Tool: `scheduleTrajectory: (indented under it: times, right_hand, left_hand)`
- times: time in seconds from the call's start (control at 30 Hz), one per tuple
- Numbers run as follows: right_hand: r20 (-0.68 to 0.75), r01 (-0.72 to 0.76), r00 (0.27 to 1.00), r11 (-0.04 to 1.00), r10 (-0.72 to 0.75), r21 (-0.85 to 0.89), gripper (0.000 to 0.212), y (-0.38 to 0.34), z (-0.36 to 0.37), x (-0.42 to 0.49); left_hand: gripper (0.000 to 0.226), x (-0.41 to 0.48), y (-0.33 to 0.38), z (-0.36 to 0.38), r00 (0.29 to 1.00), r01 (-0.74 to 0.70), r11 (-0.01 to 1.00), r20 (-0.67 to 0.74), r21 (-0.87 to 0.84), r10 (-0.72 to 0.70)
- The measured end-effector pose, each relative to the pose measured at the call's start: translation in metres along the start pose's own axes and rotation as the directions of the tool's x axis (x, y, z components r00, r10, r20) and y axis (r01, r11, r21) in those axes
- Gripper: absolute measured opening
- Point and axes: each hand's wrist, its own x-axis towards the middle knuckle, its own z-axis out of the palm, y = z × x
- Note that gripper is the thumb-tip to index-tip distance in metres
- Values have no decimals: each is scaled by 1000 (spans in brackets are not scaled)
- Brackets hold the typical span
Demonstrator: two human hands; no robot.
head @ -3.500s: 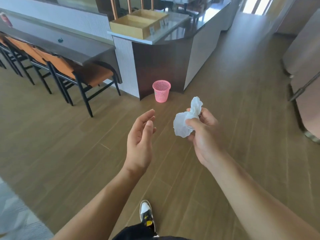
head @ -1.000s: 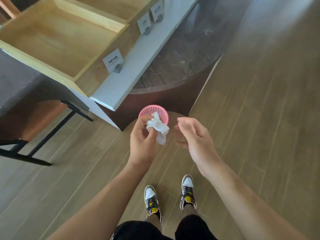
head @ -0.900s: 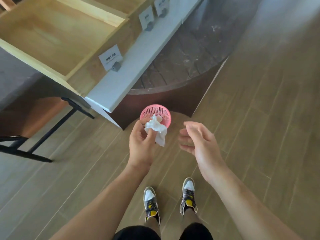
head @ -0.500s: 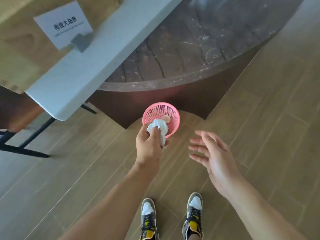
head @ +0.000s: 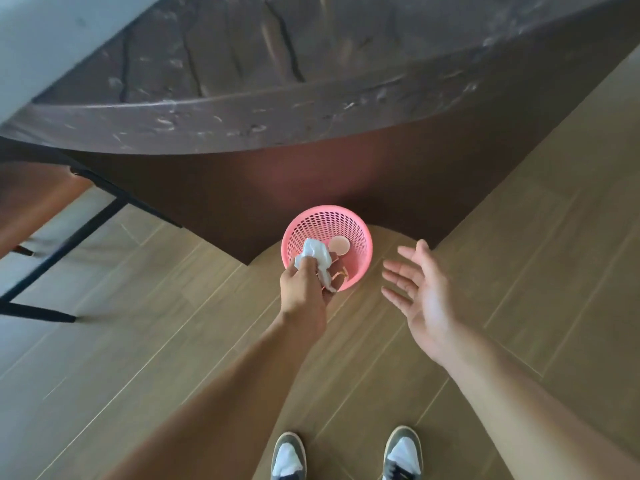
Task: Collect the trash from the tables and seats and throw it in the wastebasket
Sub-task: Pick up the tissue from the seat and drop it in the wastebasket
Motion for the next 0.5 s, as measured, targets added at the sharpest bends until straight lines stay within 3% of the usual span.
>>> scheduleTrajectory:
  times: [0.5]
  right_hand:
    - [20, -18, 1000, 998, 20, -67, 44, -3, 40, 49]
  left_hand:
    - [39, 63, 19, -5, 998, 55, 992, 19, -112, -54]
